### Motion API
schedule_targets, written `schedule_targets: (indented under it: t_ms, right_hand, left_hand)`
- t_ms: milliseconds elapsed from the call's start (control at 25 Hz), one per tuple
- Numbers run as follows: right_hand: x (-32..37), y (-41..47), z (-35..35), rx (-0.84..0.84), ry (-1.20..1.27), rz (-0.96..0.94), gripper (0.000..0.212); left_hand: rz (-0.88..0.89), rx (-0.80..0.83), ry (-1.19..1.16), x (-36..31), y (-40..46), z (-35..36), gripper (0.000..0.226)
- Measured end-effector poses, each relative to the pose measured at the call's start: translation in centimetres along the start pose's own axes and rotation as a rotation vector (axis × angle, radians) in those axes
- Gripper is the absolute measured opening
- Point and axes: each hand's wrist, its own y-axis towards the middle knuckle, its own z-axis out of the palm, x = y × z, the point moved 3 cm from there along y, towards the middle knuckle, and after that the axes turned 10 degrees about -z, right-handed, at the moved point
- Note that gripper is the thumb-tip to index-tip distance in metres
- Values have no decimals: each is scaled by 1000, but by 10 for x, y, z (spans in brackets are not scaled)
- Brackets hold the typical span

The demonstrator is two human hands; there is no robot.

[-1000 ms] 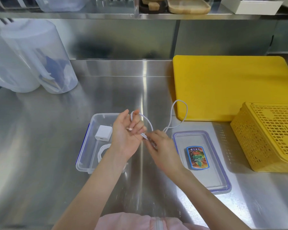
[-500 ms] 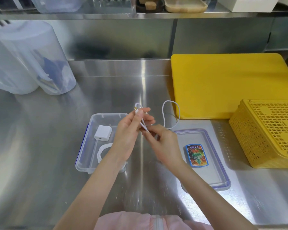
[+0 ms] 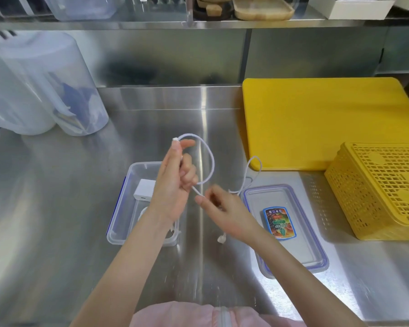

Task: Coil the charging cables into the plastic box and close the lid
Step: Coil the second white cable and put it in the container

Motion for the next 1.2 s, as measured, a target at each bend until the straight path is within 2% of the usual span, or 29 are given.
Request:
schedule_targets:
  t_ms: [80,280,360,440,560,760,1040,1200]
  right_hand:
    - [-3,-3,-3,88,-102,-41,32]
    - [-8,6,-21,173,-431,-75,35]
    - [-18,6,-29,252,-580,-26,30]
    - [-31,0,-41,258,-646,80,22]
    - [-40,-4,-55,177,-502,216,22]
    - [-31,0,-55,158,-478,131,22]
    - [-13,4,-58,152,-27,312,29]
    - [7,8,-55,26,-55,172,24]
  left_hand:
    - [-5,-31,13,-7,3,-4,35]
    - [2,-93,80,-17,8,-19,35]
    - [27,-116,80,-29,11,-28,35]
    - [59,-140,69,-43,13,-38,35]
    - [71,-163,64,-51,14,-45,36]
    - [-6,-148,277,-20,11,-32,35]
    - [-77,-100,514,0,6,-27,36]
    - [-130,-98,663,16,3,-23,35]
